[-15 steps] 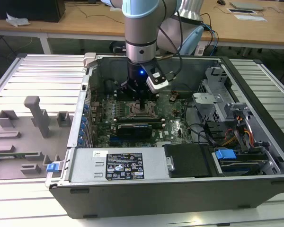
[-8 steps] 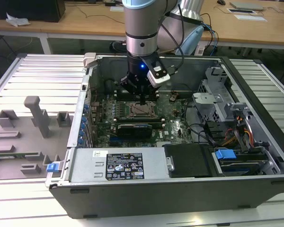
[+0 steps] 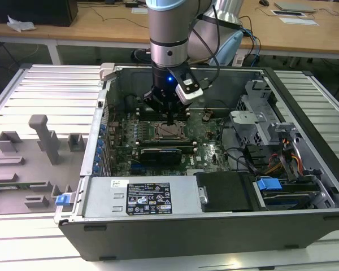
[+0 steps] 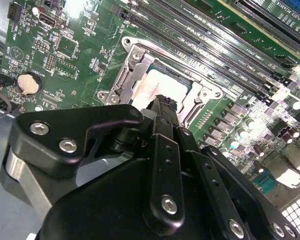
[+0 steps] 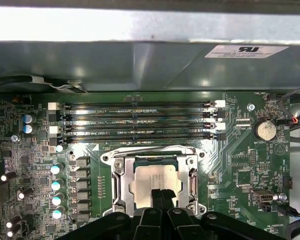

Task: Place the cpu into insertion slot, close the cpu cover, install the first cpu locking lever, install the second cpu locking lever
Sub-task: 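Install the second cpu locking lever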

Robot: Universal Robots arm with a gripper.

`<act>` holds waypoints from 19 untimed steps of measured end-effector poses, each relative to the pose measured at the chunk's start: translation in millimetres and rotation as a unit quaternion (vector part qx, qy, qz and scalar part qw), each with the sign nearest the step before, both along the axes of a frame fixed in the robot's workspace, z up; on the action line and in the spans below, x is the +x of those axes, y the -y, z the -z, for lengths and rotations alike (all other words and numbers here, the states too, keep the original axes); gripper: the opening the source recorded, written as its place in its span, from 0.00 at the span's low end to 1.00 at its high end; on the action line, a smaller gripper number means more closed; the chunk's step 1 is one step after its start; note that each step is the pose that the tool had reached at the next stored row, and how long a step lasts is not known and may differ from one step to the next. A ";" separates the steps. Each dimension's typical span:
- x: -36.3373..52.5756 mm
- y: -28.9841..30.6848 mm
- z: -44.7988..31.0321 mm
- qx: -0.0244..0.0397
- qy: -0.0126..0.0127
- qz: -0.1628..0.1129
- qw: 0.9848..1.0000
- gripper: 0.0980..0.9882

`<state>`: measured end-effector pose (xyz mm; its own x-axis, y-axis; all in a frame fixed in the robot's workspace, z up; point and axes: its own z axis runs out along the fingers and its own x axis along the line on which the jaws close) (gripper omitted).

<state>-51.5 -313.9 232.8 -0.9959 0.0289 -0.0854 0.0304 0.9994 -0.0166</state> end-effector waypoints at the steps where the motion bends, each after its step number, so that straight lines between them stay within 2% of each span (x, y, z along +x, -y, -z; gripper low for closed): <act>1: 0.0 0.0 0.0 0.000 0.000 0.000 1.000 0.01; 8: -0.1 2.8 -0.5 0.000 0.000 0.000 1.000 0.01; 10: -0.4 6.0 -0.6 0.000 0.000 0.000 1.000 0.01; 12: -2.9 17.9 -0.6 0.000 0.000 0.000 1.000 0.01; 14: -2.9 18.1 -0.7 0.000 0.000 0.000 1.000 0.01; 16: -2.8 18.8 -7.8 0.000 0.000 0.000 1.000 0.01; 19: -2.9 23.6 -8.5 0.000 0.000 0.000 1.000 0.01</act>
